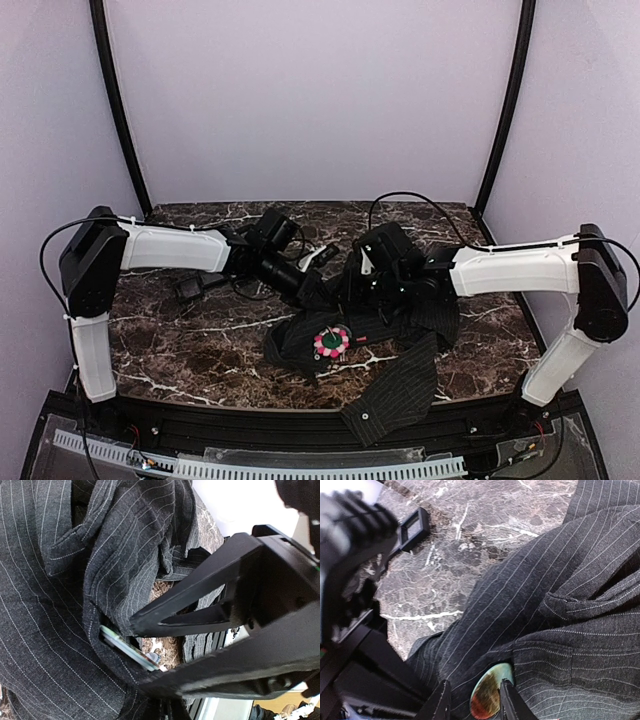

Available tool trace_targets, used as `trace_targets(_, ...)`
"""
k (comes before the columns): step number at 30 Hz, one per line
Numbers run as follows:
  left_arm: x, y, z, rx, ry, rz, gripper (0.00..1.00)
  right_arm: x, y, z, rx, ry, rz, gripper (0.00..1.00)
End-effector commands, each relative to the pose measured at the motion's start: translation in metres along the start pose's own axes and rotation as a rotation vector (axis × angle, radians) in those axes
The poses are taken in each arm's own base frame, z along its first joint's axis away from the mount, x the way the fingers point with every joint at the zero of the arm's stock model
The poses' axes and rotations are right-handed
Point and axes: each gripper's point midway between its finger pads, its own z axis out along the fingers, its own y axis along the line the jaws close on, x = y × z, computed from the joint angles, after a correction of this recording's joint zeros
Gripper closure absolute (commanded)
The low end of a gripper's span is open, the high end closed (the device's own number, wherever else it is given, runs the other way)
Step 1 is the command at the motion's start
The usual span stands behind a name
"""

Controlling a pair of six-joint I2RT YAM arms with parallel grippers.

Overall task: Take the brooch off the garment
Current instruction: Pick up the brooch from the crumpled clothing.

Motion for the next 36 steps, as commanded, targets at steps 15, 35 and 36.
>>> trace_targets(15, -0.012, -0.013, -0.014, -0.042, -0.036, 0.053, 0.99, 0.002, -0.010, -0.001, 0.082, -0.024, -0.007, 1.00)
trace_targets(35, -0.015, -0.037, -0.020, 0.051, -0.026, 0.103, 0.99, -0.016, 0.017, -0.046, -0.213, -0.260, -0.149, 1.00)
trace_targets(36, -0.015, -0.039, -0.020, 0.057, -0.027, 0.105, 0.99, -0.016, 0.020, -0.049, -0.234, -0.274, -0.157, 1.00)
